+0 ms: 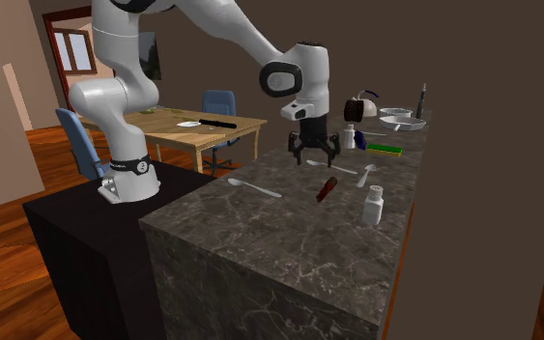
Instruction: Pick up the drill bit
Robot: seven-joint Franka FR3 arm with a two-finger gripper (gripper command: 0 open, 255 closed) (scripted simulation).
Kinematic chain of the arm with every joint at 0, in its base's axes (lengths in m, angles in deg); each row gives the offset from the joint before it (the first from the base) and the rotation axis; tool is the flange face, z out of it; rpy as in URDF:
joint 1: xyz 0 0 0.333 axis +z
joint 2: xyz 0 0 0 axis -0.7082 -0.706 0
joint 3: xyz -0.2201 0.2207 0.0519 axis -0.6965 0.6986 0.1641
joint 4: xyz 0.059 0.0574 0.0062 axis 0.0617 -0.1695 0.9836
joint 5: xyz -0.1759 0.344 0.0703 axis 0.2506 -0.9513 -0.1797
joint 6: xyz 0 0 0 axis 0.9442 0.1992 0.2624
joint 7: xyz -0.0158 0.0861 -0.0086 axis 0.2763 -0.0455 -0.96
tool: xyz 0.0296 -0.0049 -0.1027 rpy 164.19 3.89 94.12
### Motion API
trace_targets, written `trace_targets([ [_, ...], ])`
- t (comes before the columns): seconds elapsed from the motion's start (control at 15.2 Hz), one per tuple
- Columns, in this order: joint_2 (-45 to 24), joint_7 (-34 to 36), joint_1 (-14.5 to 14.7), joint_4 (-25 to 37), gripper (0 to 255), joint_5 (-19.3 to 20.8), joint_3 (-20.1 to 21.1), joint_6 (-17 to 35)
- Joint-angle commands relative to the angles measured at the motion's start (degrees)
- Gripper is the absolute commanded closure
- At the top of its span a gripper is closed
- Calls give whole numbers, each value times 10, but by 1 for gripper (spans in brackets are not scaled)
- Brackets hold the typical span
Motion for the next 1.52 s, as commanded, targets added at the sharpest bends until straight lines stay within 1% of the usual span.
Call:
trace_targets([
  [0.0, -44, 50, 20, 39, 0, 21, -21, 10],
  [0.13, -85, 88, 36, 78, 0, 33, -42, 16],
  [0.66, -127, 94, 48, 78, 0, 49, -57, 58],
  [0.79, -127, 94, 48, 78, 0, 49, -57, 58],
  [0.86, -127, 94, 48, 77, 255, 49, -57, 58],
  [1.45, -127, 94, 48, 78, 255, 49, -57, 58],
])
